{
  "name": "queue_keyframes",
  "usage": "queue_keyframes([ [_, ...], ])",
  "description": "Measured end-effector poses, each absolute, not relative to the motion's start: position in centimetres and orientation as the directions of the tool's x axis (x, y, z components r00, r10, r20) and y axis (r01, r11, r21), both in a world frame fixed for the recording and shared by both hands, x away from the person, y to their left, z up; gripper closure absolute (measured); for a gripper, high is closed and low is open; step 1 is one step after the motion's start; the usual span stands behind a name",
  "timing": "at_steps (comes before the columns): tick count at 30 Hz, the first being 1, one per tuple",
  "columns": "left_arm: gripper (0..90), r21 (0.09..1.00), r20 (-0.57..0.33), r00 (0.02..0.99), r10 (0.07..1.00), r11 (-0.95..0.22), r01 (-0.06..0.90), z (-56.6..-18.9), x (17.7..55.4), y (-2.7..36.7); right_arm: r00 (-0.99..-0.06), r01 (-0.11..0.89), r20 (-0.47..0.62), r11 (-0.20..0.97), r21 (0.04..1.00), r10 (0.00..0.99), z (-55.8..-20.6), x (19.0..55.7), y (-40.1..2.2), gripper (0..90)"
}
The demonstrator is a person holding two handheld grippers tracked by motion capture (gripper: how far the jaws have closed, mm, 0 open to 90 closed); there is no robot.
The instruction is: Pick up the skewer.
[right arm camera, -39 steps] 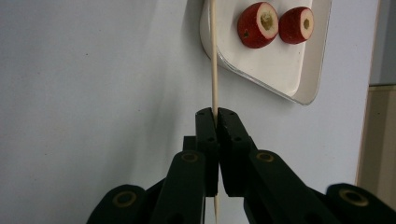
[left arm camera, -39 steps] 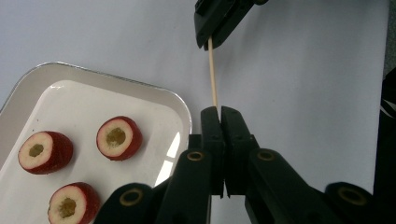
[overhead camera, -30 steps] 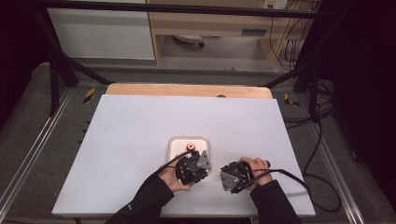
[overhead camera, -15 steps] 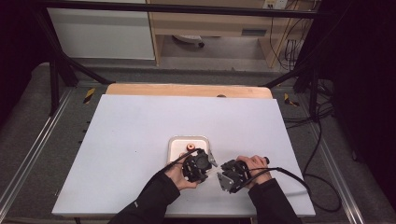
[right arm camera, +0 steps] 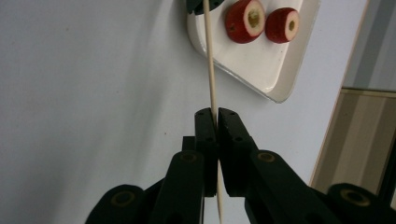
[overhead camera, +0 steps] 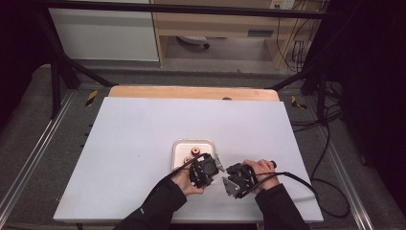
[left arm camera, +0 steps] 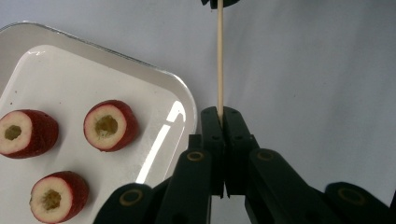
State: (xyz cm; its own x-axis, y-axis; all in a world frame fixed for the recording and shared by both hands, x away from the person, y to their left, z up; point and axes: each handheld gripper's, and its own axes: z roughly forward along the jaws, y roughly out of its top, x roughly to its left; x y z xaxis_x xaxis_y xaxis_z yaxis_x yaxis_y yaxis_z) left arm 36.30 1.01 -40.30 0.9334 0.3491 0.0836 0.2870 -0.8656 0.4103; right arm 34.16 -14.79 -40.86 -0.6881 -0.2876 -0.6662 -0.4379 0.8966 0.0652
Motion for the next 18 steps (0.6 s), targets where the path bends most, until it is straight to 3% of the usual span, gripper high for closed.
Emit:
queue_keyframes([
  [1,88.8,0.407,0.084,0.932,0.352,-0.866,0.29,-40.3,36.3,1.2,-0.688,-0.438,-0.666,0.897,0.065,-0.288,-40.9,34.2,-14.8,84.0],
  [4,88.7,0.425,0.09,0.926,0.366,-0.855,0.297,-40.1,36.2,2.2,-0.725,-0.385,-0.658,0.912,0.144,-0.202,-40.4,34.4,-15.0,70.5],
  [9,88.7,0.429,0.103,0.916,0.387,-0.848,0.31,-40.0,36.1,3.6,-0.787,-0.216,-0.616,0.92,0.328,0.035,-40.0,35.1,-16.0,50.0],
  [10,88.7,0.428,0.102,0.916,0.388,-0.848,0.311,-40.0,36.1,4.0,-0.787,-0.216,-0.616,0.92,0.328,0.035,-40.0,35.1,-16.0,50.0],
  [11,88.7,0.437,0.101,0.911,0.4,-0.84,0.32,-40.0,36.1,4.4,-0.807,-0.126,-0.571,0.899,0.42,0.154,-40.0,35.5,-16.5,42.5],
  [12,88.7,0.447,0.099,0.906,0.412,-0.831,0.33,-39.9,36.0,5.2,-0.813,-0.084,-0.545,0.884,0.46,0.206,-40.0,35.6,-16.7,39.4],
  [14,88.7,0.461,0.098,0.899,0.426,-0.82,0.338,-39.9,35.8,6.0,-0.817,-0.01,-0.494,0.848,0.529,0.298,-40.1,35.9,-17.2,33.3],
  [15,88.6,0.461,0.098,0.899,0.426,-0.82,0.338,-39.9,35.8,6.0,-0.817,-0.01,-0.494,0.848,0.529,0.298,-40.1,35.9,-17.2,33.3],
  [16,88.6,0.472,0.096,0.895,0.436,-0.811,0.345,-39.9,35.8,6.4,-0.821,0.076,-0.426,0.812,0.578,0.38,-40.2,36.3,-17.6,29.5],
  [18,88.6,0.493,0.09,0.886,0.455,-0.793,0.357,-39.8,35.6,7.3,-0.823,0.148,-0.358,0.775,0.614,0.441,-40.4,36.5,-18.0,26.1],
])
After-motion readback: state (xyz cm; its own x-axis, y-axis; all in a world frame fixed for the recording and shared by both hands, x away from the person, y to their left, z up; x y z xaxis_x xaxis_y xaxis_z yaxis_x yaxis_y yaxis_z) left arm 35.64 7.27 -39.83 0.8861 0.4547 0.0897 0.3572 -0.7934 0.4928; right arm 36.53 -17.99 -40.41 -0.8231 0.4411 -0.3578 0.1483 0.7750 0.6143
